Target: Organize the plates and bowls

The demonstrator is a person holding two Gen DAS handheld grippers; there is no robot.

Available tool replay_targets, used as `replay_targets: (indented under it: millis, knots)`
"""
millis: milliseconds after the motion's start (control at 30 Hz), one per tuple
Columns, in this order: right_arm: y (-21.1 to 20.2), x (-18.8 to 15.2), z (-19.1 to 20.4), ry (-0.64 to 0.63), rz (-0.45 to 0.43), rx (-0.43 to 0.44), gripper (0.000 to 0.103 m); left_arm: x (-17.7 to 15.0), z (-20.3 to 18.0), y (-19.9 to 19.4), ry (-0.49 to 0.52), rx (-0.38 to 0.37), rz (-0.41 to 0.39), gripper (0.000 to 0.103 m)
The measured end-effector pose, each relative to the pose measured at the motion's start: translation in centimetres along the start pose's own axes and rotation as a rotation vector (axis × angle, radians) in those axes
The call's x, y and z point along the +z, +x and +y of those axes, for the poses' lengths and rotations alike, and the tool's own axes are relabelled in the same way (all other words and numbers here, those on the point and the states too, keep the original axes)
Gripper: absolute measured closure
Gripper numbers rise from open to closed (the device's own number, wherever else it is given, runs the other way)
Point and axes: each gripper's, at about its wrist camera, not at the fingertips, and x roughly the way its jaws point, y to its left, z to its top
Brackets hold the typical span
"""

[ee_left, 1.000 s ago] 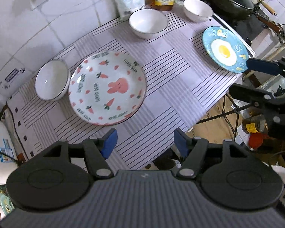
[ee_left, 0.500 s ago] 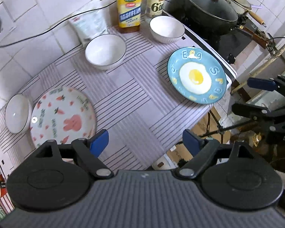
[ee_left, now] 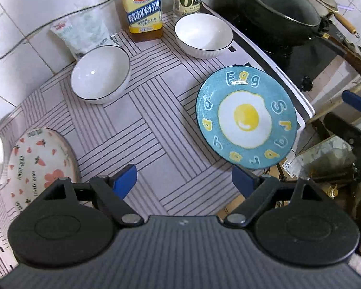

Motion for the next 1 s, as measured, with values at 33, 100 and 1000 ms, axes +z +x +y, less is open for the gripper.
replay_targets:
  millis: [33, 100, 1000]
  knots:
    - [0.3, -0.3, -0.6, 0.005, -0.015, -0.009, 0.013, 0.2, -0.2, 0.6, -0.004, -0.002, -0.005, 0.017]
    - [1.3, -0.6, -1.5, 0.027, -0.04, -0.042, 0.013, 0.6, -0.6, 1.9, -0.012, 0.006, -0.007, 0.01]
    - [9.1, -5.8, -5.5, 0.105, 0.242, -0.039, 0.043, 0.3, 0.0, 11.1, -0.247, 0.017, -0.105, 0.017]
